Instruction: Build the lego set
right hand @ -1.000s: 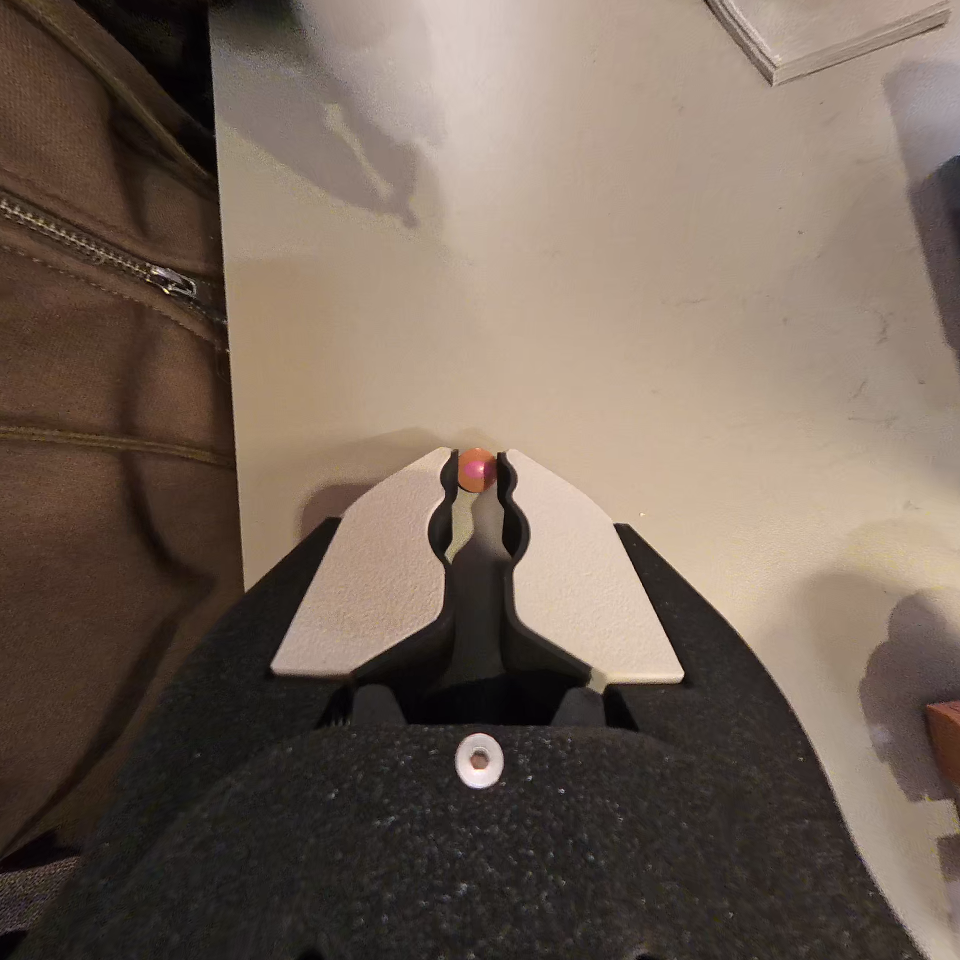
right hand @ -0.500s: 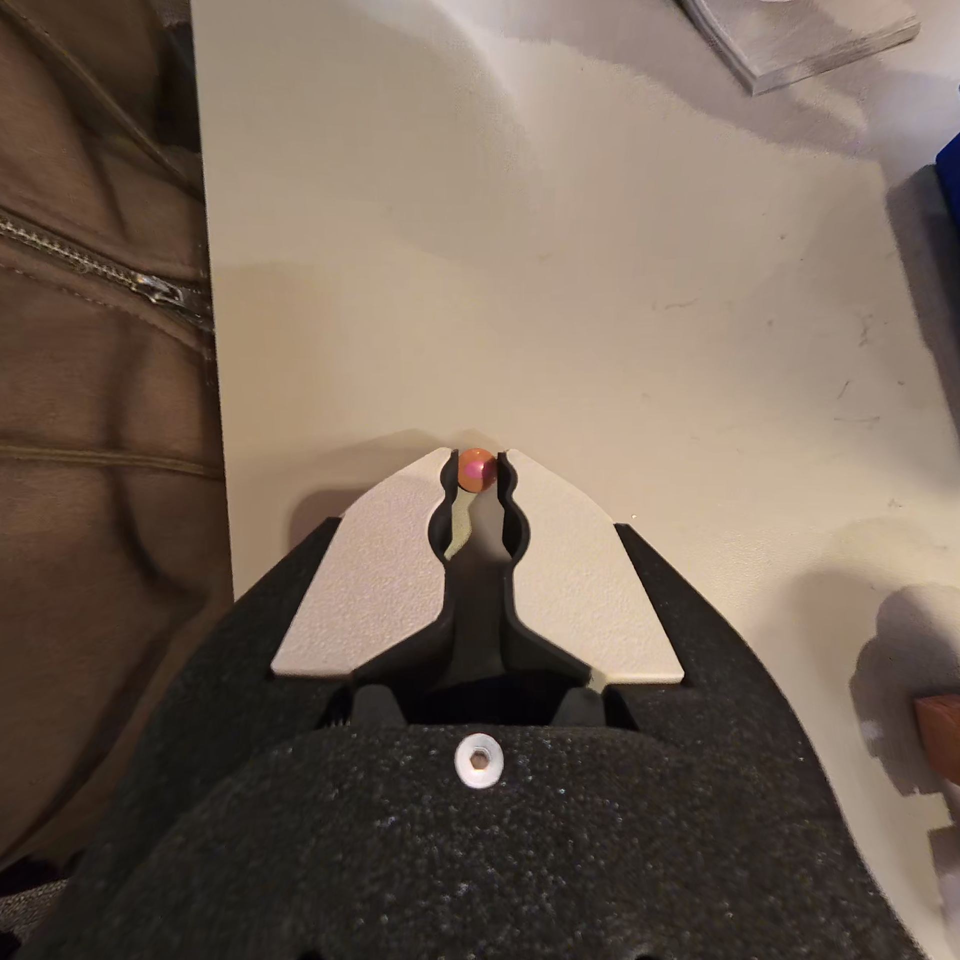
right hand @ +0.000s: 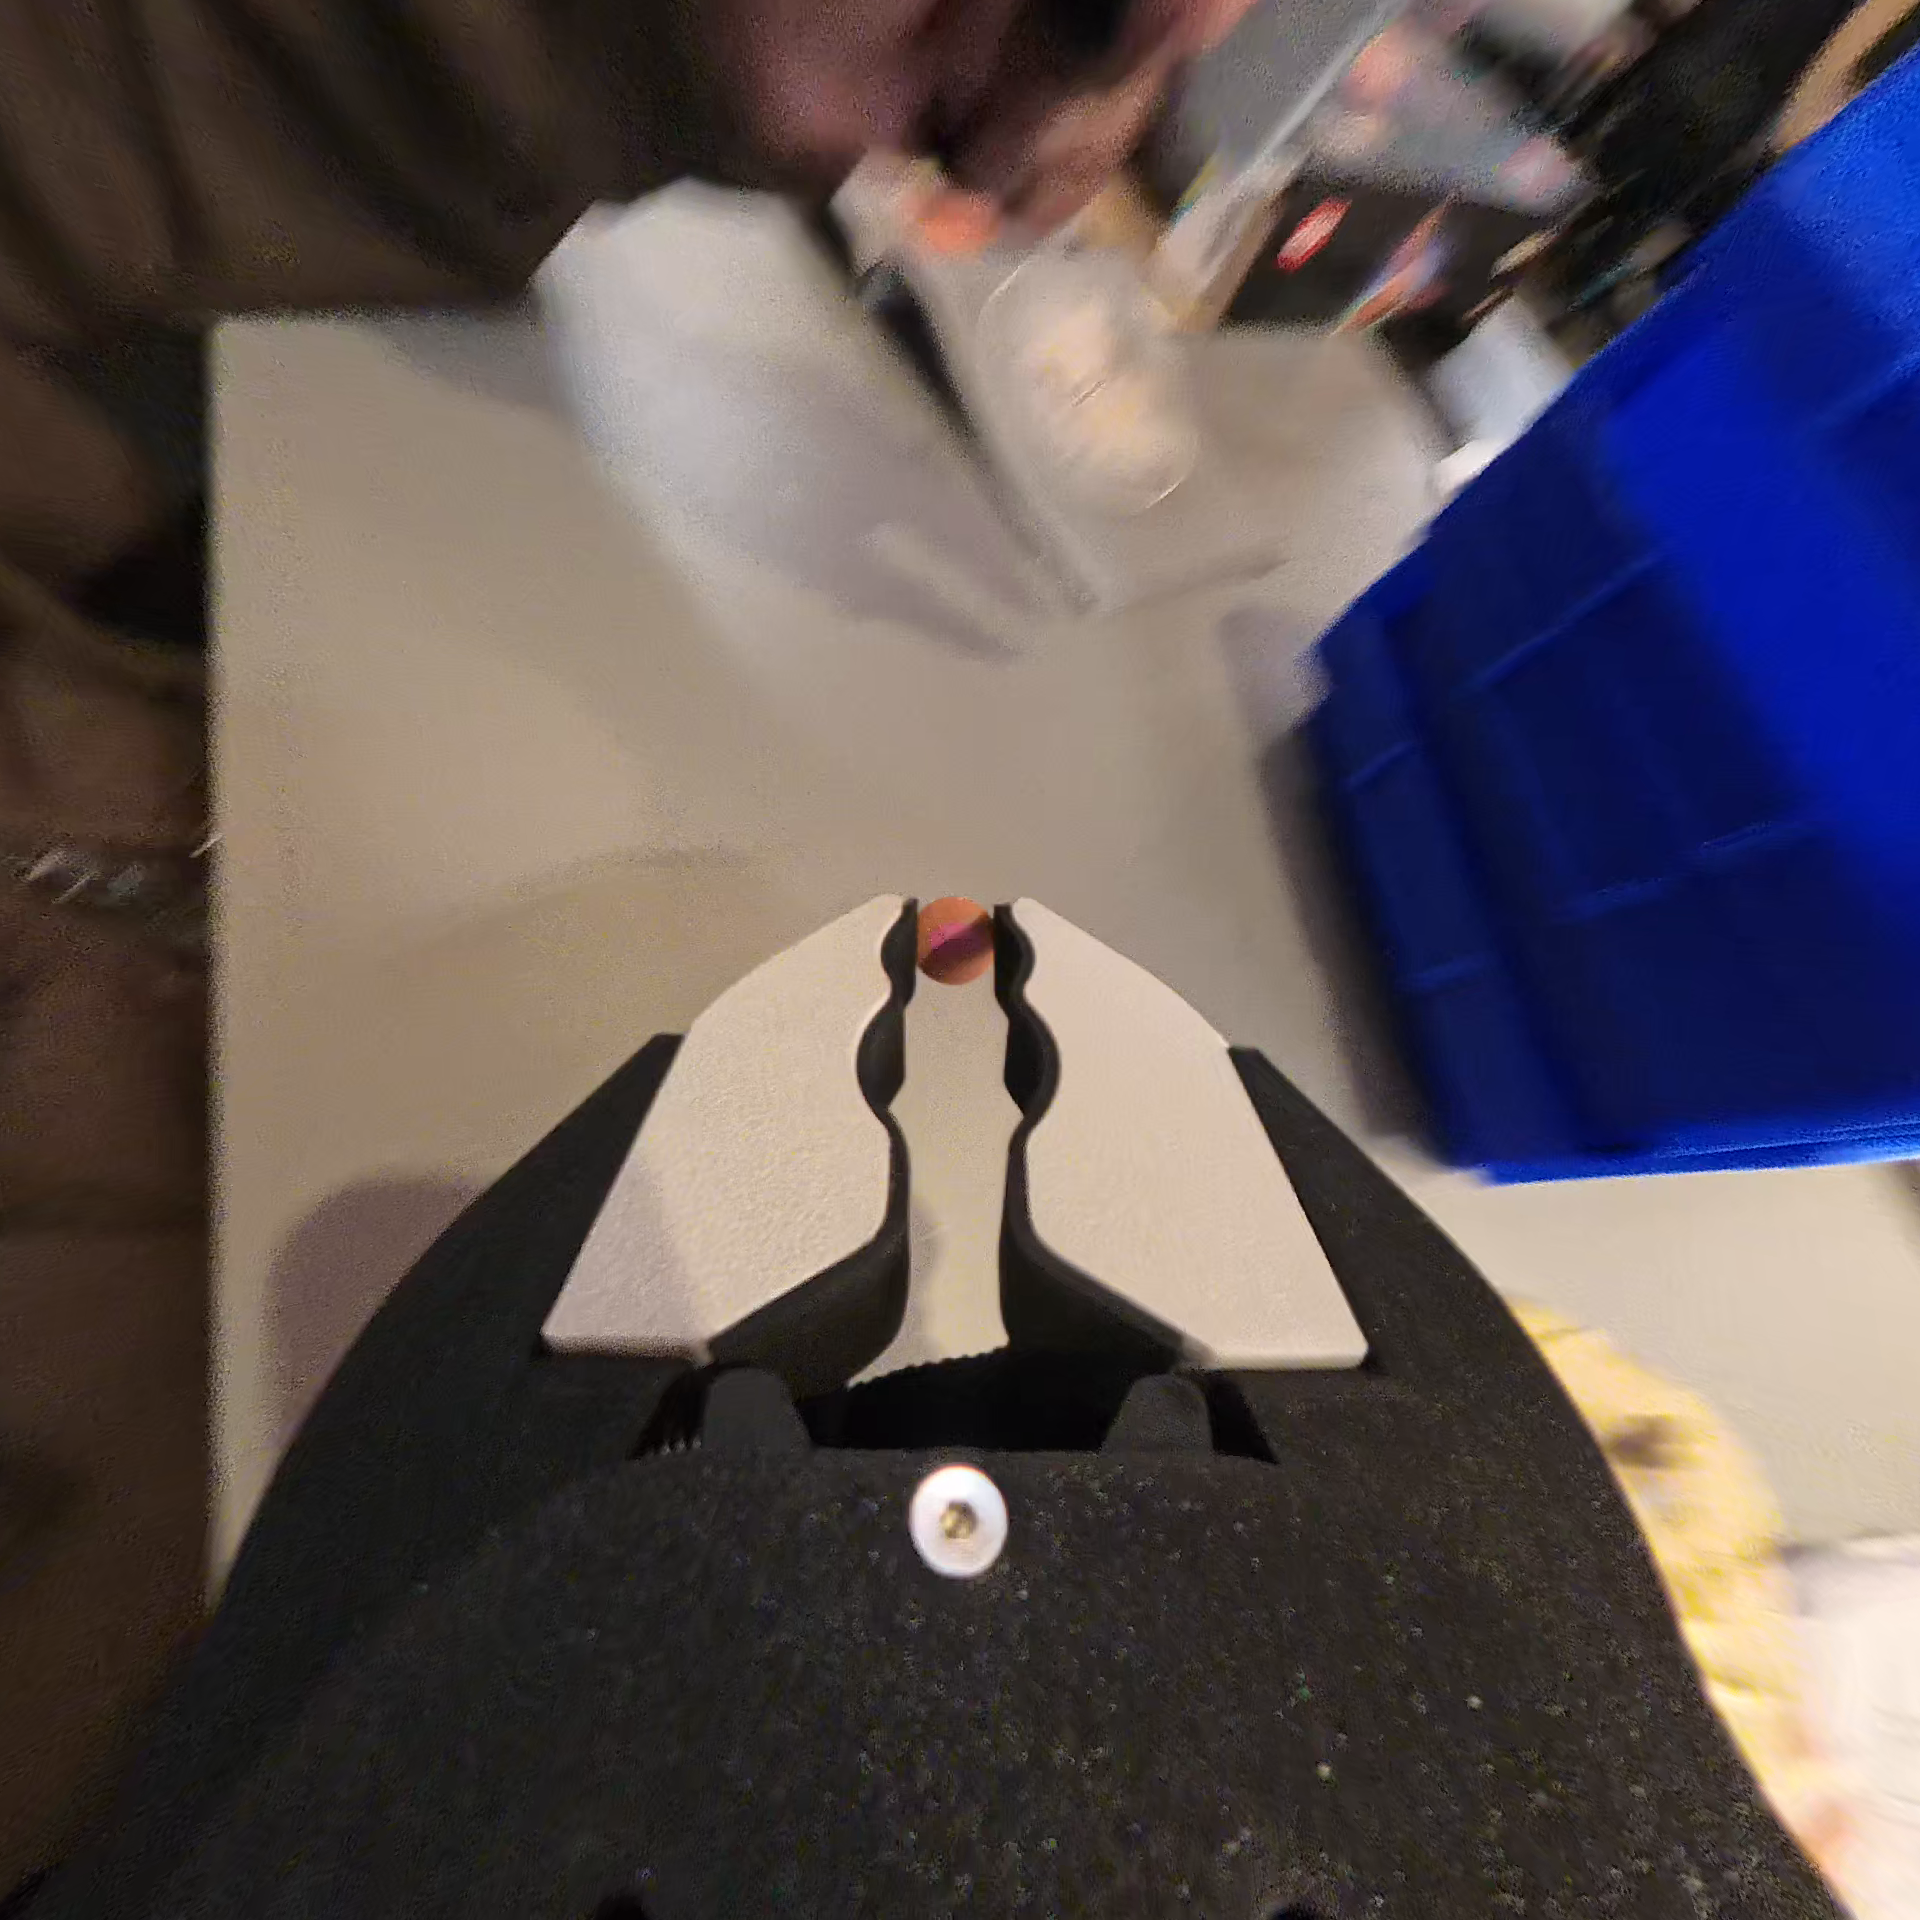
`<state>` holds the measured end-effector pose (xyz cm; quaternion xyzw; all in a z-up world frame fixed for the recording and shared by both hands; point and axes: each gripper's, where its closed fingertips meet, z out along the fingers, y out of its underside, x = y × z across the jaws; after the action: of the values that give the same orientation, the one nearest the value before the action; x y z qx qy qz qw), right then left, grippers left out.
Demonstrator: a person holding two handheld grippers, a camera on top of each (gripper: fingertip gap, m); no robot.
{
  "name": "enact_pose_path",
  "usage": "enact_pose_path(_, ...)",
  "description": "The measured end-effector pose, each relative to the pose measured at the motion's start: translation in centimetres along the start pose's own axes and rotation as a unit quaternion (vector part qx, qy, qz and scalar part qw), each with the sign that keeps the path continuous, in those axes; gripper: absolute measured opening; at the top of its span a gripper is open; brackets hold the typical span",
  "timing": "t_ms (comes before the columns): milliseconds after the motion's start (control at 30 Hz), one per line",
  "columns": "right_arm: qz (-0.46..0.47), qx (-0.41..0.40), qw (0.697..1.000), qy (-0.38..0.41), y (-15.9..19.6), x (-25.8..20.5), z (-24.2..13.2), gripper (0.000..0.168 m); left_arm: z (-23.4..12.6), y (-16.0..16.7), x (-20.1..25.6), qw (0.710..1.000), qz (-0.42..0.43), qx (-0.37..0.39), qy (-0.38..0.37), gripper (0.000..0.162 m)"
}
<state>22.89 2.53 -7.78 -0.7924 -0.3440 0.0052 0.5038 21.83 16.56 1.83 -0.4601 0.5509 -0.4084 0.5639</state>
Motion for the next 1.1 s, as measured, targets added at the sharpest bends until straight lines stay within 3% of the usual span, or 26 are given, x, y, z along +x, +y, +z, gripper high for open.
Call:
enact_pose_path(167, 0.009, 0.090, 0.971, 0.220, -10.5, 14.9, -2.1, 0.014, -0.5, 4.2, 1.3, 0.999, 0.017, -0.026, -0.017, 0.012)
enact_pose_path(233, 0.066, 0.075, 0.960, 0.260, -11.9, 20.4, -1.4, 0.017, -0.1, 5.0, 1.6, 0.999, 0.019, -0.041, -0.012, 0.012)
enact_pose_path(300, 0.117, 0.067, 0.952, 0.274, -12.2, 24.0, -0.5, 0.037, 0.0, 5.3, 1.7, 0.999, 0.028, -0.044, -0.012, 0.012)
enact_pose_path(400, 0.136, 0.094, 0.941, 0.294, -12.2, 25.3, -0.6, 0.039, -0.2, 5.2, 1.9, 0.999, 0.032, -0.043, -0.008, 0.012)
enact_pose_path(533, 0.102, 0.131, 0.943, 0.290, -10.9, 22.0, -2.1, 0.028, -0.1, 5.1, 2.5, 0.999, 0.022, -0.041, 0.011, 0.012)
enact_pose_path(600, 0.056, 0.091, 0.957, 0.269, -8.8, 18.6, -2.6, 0.028, 0.0, 5.3, 3.4, 0.998, 0.022, -0.047, 0.029, 0.012)
enact_pose_path(767, 0.002, 0.034, 0.953, 0.300, -1.3, 11.9, -7.8, 0.022, 0.8, 5.8, 7.0, 0.994, 0.024, -0.058, 0.089, 0.013)
enact_pose_path(967, 0.142, -0.060, 0.940, 0.305, 12.4, 9.0, -12.5, 0.016, 2.9, 6.9, 12.2, 0.984, 0.024, -0.088, 0.154, 0.023)
enact_pose_path(1100, 0.178, -0.121, 0.932, 0.292, 17.1, 9.0, -12.0, 0.016, 5.1, 6.7, 14.3, 0.980, 0.042, -0.100, 0.169, 0.028)
